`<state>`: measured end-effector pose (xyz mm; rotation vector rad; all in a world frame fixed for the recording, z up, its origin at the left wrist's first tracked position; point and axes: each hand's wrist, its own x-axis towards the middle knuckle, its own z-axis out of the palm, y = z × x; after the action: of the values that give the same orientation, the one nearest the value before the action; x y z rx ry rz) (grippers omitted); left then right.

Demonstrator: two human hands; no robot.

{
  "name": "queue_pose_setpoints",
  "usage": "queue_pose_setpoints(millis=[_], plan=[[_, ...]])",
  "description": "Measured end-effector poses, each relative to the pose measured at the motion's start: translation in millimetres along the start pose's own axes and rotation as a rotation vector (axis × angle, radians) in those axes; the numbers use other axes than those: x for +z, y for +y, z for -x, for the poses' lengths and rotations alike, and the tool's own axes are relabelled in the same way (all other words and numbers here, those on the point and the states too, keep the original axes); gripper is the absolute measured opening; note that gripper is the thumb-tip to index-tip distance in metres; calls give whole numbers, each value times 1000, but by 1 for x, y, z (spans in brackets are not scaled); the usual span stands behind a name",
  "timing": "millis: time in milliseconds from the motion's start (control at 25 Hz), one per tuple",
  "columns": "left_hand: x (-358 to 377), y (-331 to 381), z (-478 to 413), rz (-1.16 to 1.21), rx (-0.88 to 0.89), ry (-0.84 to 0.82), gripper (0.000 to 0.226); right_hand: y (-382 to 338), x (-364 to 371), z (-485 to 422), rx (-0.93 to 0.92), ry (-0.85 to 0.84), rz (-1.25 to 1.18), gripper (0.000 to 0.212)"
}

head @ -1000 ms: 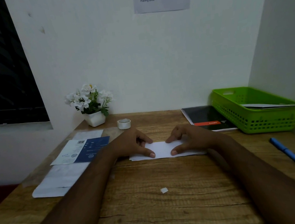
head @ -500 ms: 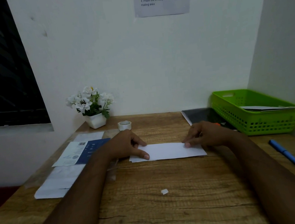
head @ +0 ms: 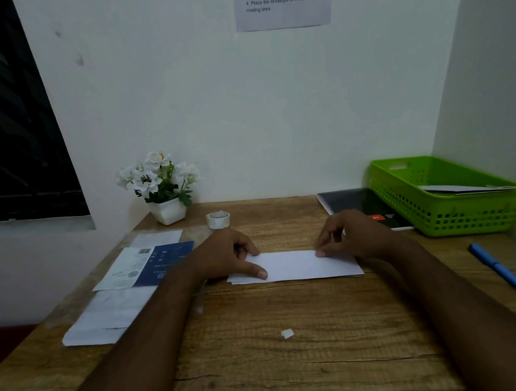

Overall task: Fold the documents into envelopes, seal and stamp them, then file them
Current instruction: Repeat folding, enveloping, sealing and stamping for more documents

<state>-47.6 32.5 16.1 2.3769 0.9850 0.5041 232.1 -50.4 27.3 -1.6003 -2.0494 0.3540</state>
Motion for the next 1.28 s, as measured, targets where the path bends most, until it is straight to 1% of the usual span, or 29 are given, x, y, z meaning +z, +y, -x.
queue_pose_setpoints(millis=[120,200,320,400,520,600,680,760,840,920,1000,1080,1160,1280], plan=[[2,1,2,5,13,8,44,2,7,-3,-2,-10,5,8],[5,2,3,-9,33,19,46,5,14,-4,-2,32,37,18],[9,5,5,-44,57,71,38,6,26,-3,-22,122,96,31],[13,8,7,-62,64,103,34,4,31,-1,-29,169,136,34],[17,13,13,-107,51,126,33,-2,30,2,-9,240,182,36],[19,17,20,-163,51,152,33,-7,28,7,16,351,188,41],[22,23,27,-245,62,175,31,-10,26,14,34,487,150,45],[25,32,36,-285,75,241,24,-13,26,23,39,584,98,44],[26,40,50,-219,103,378,11,-18,26,31,24,637,40,45],[23,42,68,-122,102,493,5,-24,25,34,3,672,-43,45],[10,33,93,-78,68,513,8,-35,26,36,-25,696,-132,43],[-12,16,120,-103,52,492,11,-54,32,36,-85,646,-197,41],[-41,-5,147,-124,10,468,17,-81,45,37,-139,504,-223,35],[-77,-38,178,-196,-191,366,42,-130,66,31,-212,234,-168,21]])
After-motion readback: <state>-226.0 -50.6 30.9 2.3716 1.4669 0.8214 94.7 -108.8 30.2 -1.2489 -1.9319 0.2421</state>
